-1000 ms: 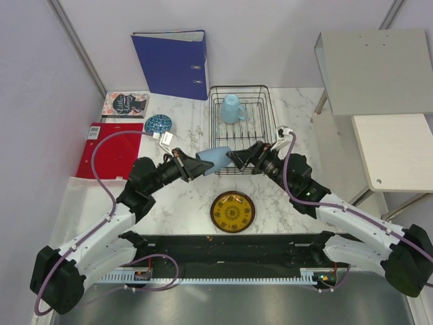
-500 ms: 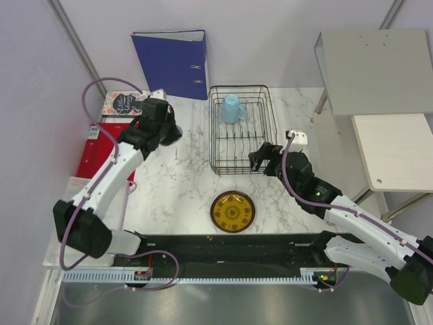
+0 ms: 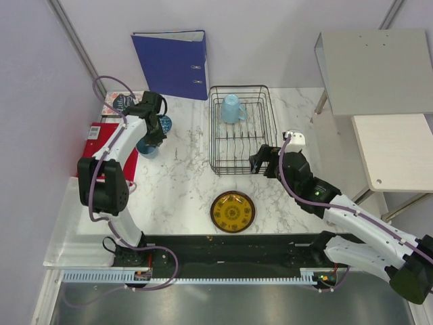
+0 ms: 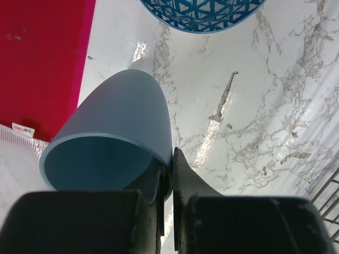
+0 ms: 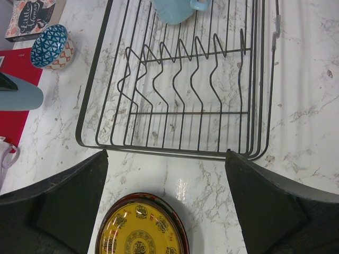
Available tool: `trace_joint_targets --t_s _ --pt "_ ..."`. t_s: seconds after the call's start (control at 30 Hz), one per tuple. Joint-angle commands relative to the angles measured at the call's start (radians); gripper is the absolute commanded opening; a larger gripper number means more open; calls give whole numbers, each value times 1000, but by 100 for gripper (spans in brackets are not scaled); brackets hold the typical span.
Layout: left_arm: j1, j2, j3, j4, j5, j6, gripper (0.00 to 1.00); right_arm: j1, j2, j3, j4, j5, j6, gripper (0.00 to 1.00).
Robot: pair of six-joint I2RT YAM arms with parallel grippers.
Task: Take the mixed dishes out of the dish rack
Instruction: Place the cup at the center of the board.
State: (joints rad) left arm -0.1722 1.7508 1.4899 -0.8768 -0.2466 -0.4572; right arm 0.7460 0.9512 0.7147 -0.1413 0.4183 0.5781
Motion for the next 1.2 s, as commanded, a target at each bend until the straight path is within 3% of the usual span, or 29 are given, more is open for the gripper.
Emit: trace_joint_targets --t_s 0.0,0.4,0.47,0.5,0.6,0.7,1.17 --pt "11 64 61 -19 -10 49 2 -2 6 20 8 -10 -12 98" --pt "48 110 6 32 130 35 2 0 43 9 23 -18 -11 98" --pt "48 89 3 36 135 34 7 -2 50 11 29 -26 -8 98" --pt "48 79 4 35 136 34 16 0 60 14 32 -30 -9 98" --pt "46 35 4 36 139 34 28 -2 75 20 37 -38 -11 98" --pt "46 1 4 38 150 35 34 0 84 29 40 -36 -18 98" --pt "46 -103 38 32 127 38 39 0 119 71 29 -39 -37 98"
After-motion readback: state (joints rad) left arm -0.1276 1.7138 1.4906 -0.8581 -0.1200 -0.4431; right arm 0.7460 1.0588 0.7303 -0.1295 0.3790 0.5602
